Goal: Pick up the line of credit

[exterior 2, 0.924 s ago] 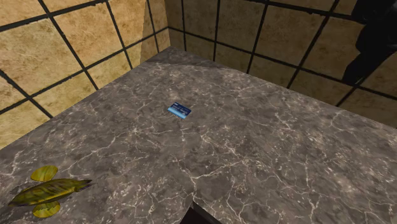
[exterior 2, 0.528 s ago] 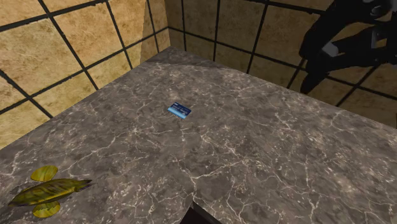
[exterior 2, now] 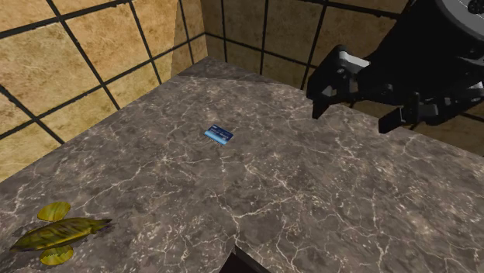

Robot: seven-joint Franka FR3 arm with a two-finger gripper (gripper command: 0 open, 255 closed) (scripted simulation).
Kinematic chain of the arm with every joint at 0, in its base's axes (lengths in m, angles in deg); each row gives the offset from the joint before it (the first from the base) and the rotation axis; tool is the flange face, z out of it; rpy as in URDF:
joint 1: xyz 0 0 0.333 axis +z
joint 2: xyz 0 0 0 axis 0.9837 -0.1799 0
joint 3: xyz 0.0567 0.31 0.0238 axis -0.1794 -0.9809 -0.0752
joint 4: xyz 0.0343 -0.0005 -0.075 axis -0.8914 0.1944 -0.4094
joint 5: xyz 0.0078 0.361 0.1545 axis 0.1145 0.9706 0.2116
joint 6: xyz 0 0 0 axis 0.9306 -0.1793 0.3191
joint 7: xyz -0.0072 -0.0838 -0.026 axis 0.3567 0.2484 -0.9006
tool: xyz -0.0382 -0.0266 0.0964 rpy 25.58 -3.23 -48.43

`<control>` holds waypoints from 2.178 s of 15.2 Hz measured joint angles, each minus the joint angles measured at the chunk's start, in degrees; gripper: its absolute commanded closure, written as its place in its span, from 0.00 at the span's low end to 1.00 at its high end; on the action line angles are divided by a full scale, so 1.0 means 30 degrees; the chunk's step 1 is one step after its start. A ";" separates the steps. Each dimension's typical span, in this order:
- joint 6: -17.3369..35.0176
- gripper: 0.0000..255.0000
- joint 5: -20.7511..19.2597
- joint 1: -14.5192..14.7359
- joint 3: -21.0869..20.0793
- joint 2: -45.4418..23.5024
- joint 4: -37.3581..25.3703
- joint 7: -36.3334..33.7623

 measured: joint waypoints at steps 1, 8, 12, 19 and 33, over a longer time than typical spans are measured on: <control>0.0505 0.00 0.0248 0.0350 0.0134 -0.0468 -0.0036 0.0669; 0.4507 0.00 0.2769 0.3110 0.1020 -0.4321 -0.0130 0.5911; 0.6143 0.00 0.4850 0.4702 0.1484 -0.6700 -0.0768 0.9481; 0.7798 0.00 0.9176 0.6852 0.1329 -1.0704 -0.2533 1.6025; 0.8466 0.00 1.4425 0.7931 -0.1634 -1.7401 -0.7125 2.6361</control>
